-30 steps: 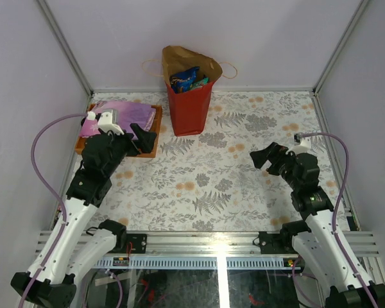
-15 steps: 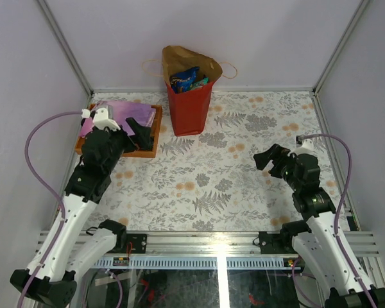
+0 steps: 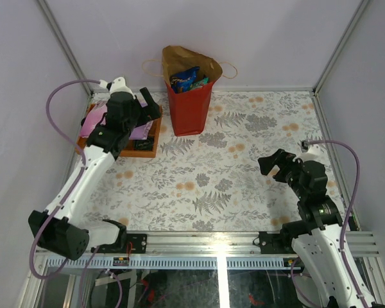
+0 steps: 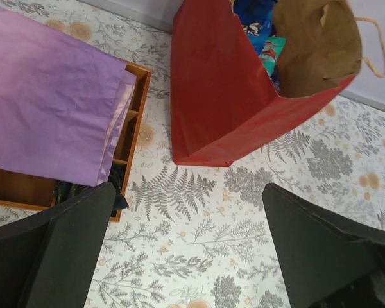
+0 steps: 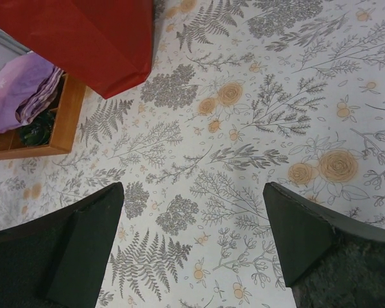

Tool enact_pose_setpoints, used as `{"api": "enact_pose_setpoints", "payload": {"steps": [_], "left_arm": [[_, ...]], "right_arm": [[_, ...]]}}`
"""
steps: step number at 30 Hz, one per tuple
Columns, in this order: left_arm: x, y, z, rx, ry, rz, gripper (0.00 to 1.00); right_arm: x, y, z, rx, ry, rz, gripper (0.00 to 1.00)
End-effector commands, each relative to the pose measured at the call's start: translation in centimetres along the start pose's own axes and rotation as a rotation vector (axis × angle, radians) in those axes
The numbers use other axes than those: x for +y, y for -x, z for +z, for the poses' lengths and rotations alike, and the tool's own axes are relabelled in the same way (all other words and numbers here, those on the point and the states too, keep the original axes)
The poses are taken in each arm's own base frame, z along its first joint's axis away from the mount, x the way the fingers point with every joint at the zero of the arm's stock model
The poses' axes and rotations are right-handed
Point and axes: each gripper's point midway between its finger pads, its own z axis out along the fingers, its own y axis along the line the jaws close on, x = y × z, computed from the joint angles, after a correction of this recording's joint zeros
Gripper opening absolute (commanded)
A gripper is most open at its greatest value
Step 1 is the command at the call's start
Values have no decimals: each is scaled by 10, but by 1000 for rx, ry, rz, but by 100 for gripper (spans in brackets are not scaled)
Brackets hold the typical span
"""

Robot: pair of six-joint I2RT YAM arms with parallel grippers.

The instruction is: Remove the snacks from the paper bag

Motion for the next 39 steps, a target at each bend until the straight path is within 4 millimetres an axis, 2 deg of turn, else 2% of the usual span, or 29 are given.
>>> {"api": "enact_pose_setpoints", "payload": {"steps": [1,11,17,23,28,31,37,39], "left_arm": [[-11,25,15,-79,10,-46,100],[-13,55,74,-138,140,7,100],[-29,58,122,-110,144,32,100],[-24,44,179,-74,224,85,100],[-34,44,207,-62,214,88,100],[-44,48,210,-67,183,94,88],[-50,45,206,-56,159,121,25],[-50,44,203,-52,159,125,8]], "right_arm": [[-9,2,-8,-9,-51,-37,97],[-13,-8,-3,45,-68,-26,96],[-17,-15,-2,80,-87,-26,96],[-17,-21,-6,97,-80,-12,96],[-16,-23,-8,102,-75,-6,96],[-16,-24,-7,103,-75,-7,96],[-17,-26,-4,112,-73,-10,96],[-17,-27,-4,117,-74,-11,96]]}}
